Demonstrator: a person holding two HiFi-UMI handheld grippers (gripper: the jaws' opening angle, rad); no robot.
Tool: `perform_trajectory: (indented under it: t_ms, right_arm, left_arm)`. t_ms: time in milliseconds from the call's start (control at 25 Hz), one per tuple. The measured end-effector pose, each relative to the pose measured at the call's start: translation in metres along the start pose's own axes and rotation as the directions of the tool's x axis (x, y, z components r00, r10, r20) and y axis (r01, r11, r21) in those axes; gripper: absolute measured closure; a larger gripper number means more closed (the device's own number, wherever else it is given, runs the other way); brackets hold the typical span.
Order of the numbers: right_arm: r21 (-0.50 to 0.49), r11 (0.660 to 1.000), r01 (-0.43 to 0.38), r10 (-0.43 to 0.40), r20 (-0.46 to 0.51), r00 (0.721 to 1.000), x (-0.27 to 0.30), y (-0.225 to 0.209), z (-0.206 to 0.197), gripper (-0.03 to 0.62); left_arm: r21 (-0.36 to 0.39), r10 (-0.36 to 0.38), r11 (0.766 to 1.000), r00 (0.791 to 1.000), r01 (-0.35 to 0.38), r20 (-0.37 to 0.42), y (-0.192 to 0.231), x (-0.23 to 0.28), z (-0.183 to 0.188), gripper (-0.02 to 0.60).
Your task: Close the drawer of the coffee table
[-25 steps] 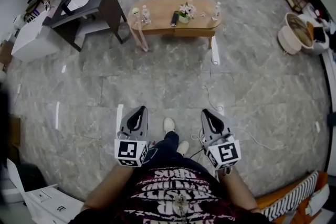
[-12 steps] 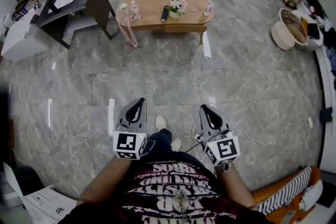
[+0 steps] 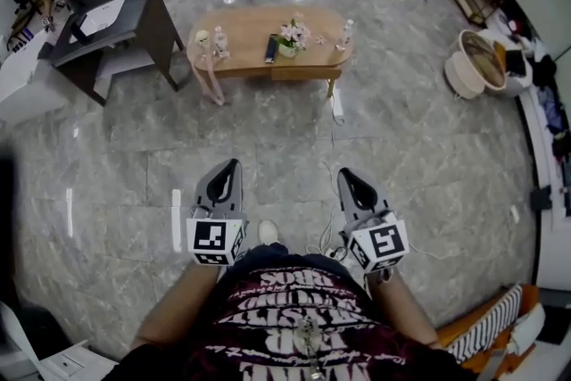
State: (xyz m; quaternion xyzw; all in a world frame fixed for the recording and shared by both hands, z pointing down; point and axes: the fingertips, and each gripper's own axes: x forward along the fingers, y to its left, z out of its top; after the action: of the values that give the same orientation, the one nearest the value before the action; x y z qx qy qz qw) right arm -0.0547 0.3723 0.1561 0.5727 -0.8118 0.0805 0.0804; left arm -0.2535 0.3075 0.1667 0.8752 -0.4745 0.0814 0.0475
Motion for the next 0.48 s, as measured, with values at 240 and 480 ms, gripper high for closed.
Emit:
perform_trajectory:
  t_ms: [240, 480]
  right_arm:
    - [-0.075, 0.997, -0.029, 0.030, 0.014, 0.999, 0.039, 0.030, 0.021, 0.559]
    - [-0.084, 0.996, -0.040, 0.040, 0.001, 0.999, 0.053, 0.035, 0.028, 0.559]
  left_arm:
    - [-0.034, -0.005, 0.999, 1.000, 0.006, 0.024, 0.040, 0.020, 0.000, 0.558]
    - [-0.062, -0.001, 0.998, 1.000, 0.002, 0.015, 0.059, 0.034, -0.006, 0.558]
